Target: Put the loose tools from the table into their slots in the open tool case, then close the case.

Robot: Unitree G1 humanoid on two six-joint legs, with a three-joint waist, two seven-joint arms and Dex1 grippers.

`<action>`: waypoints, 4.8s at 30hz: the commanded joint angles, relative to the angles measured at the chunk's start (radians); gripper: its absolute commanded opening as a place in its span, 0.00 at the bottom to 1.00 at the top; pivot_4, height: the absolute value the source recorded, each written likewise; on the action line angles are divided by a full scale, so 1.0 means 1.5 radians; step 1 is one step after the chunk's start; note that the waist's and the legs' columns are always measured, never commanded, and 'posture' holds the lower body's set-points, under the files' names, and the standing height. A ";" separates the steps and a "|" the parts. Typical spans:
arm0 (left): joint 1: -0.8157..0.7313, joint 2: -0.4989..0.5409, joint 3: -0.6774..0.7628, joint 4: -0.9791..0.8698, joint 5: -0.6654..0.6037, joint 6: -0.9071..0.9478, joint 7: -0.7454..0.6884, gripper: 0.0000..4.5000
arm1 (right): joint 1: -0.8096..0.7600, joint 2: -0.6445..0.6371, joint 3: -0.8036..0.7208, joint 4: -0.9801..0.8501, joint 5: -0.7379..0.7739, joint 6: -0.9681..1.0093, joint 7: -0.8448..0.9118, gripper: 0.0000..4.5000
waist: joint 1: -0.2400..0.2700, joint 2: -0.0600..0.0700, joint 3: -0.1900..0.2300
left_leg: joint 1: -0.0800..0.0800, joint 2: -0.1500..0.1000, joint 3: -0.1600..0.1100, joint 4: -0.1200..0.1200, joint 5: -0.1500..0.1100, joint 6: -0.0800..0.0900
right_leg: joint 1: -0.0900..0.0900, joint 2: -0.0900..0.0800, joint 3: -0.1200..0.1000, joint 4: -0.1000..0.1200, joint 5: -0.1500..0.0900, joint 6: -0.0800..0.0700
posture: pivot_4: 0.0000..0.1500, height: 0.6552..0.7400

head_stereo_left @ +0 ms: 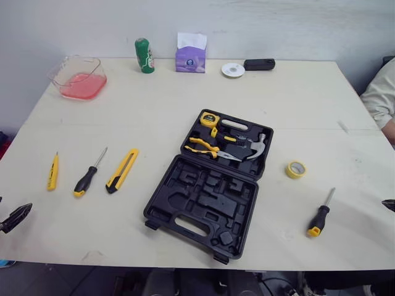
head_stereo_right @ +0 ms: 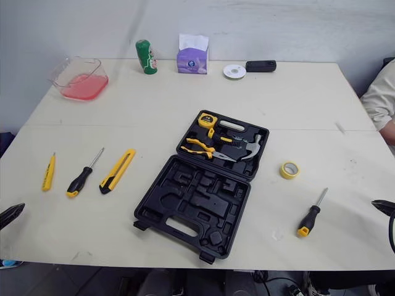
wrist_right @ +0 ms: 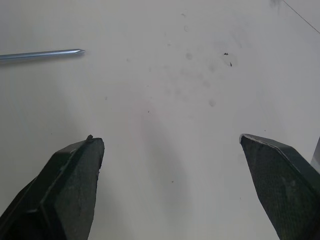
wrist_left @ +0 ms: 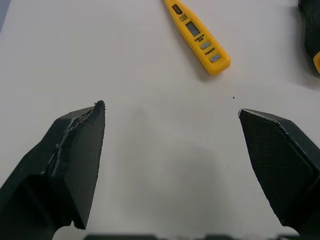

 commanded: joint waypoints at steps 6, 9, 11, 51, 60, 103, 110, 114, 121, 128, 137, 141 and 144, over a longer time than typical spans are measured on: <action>-0.021 0.018 -0.030 0.012 0.019 -0.020 0.006 1.00 | 0.001 0.009 -0.016 -0.028 0.008 -0.018 -0.022 1.00 | 0.000 0.000 0.000 | 0.001 0.000 0.001 0.000 0.000 0.000 | 0.000 0.000 0.000 0.001 0.000 0.000 | 1.00 0.82; -0.025 0.018 -0.033 0.002 0.012 -0.013 0.001 1.00 | 0.005 0.015 -0.016 -0.037 0.009 -0.021 -0.029 1.00 | 0.000 0.000 0.000 | 0.001 0.001 0.001 0.000 0.000 0.000 | 0.000 0.000 0.000 0.001 0.000 0.000 | 1.00 0.82; -0.026 0.017 -0.039 -0.008 0.011 -0.008 -0.004 1.00 | 0.000 0.025 -0.018 -0.039 0.004 -0.037 -0.049 1.00 | 0.000 0.000 0.000 | 0.002 0.001 0.002 0.000 0.000 0.000 | 0.000 0.000 0.000 0.001 0.000 0.000 | 1.00 0.82; -0.674 -0.260 -0.653 0.092 0.206 0.013 -0.003 0.01 | -0.033 0.273 0.317 -0.692 0.023 0.350 -0.329 0.00 | 0.025 -0.004 0.000 | 0.004 0.002 0.008 0.007 0.003 0.002 | 0.003 0.008 0.002 0.004 0.000 0.001 | 1.00 0.82; -0.700 -0.300 -0.660 0.117 0.224 -0.006 -0.034 0.01 | -0.061 0.289 0.338 -0.696 0.014 0.354 -0.338 0.00 | 0.025 -0.004 0.000 | 0.004 0.003 0.008 0.008 0.003 0.002 | 0.003 0.009 0.002 0.005 0.001 0.001 | 1.00 0.82; -0.097 -0.154 -0.174 -0.532 -0.100 0.376 -0.081 0.01 | -0.008 0.187 0.088 -0.617 0.099 0.350 -0.138 0.00 | 0.014 -0.004 0.000 | 0.007 0.008 0.008 0.006 -0.002 0.004 | 0.004 0.007 0.004 0.004 -0.001 -0.001 | 1.00 0.82; 0.075 -0.145 0.036 -0.491 -0.129 0.377 -0.045 0.22 | 0.043 0.118 -0.010 -0.451 0.081 0.295 -0.081 0.23 | 0.019 -0.004 0.000 | 0.007 0.006 0.007 0.007 -0.003 0.004 | 0.005 0.006 0.004 0.003 -0.002 -0.002 | 1.00 0.82; 0.117 -0.095 0.142 -0.335 -0.082 0.305 -0.028 0.64 | 0.054 0.065 -0.064 -0.302 0.051 0.230 -0.056 0.69 | 0.017 -0.004 0.000 | 0.007 0.007 0.006 0.007 -0.003 0.003 | 0.004 0.006 0.004 0.003 -0.003 -0.004 | 1.00 0.82; 0.117 -0.028 0.137 -0.189 -0.003 0.222 0.038 0.99 | 0.033 0.015 -0.058 -0.116 0.007 0.119 -0.054 1.00 | 0.014 -0.004 0.000 | 0.007 0.007 0.008 0.005 -0.006 0.000 | 0.003 0.005 0.003 0.002 -0.004 -0.007 | 1.00 0.82; 0.093 -0.006 0.110 -0.156 -0.001 0.195 0.037 0.99 | 0.017 0.016 -0.047 -0.111 0.006 0.106 -0.048 1.00 | 0.002 -0.003 0.000 | 0.007 0.007 0.007 0.004 -0.006 -0.001 | 0.002 0.004 0.007 0.002 -0.003 -0.005 | 1.00 0.82; 0.030 -0.002 0.062 -0.237 -0.042 0.257 0.045 0.99 | -0.001 0.048 -0.044 -0.201 0.043 0.137 -0.050 1.00 | -0.002 -0.003 0.000 | 0.007 0.008 0.007 0.003 -0.006 -0.002 | 0.002 0.004 0.007 0.003 -0.003 -0.005 | 1.00 0.82; -0.008 0.000 0.012 -0.353 -0.075 0.341 0.073 0.99 | -0.001 0.097 -0.036 -0.381 0.122 0.255 -0.079 1.00 | 0.001 -0.003 0.000 | 0.007 0.008 0.007 0.003 -0.006 -0.003 | 0.002 0.004 0.007 0.003 -0.003 -0.004 | 1.00 0.82; -0.023 -0.011 -0.025 -0.432 -0.086 0.406 0.112 0.99 | -0.013 0.150 -0.014 -0.568 0.234 0.377 -0.131 1.00 | 0.000 -0.003 0.000 | 0.007 0.007 0.007 0.003 -0.006 -0.003 | 0.002 0.004 0.007 0.004 -0.002 -0.004 | 1.00 0.82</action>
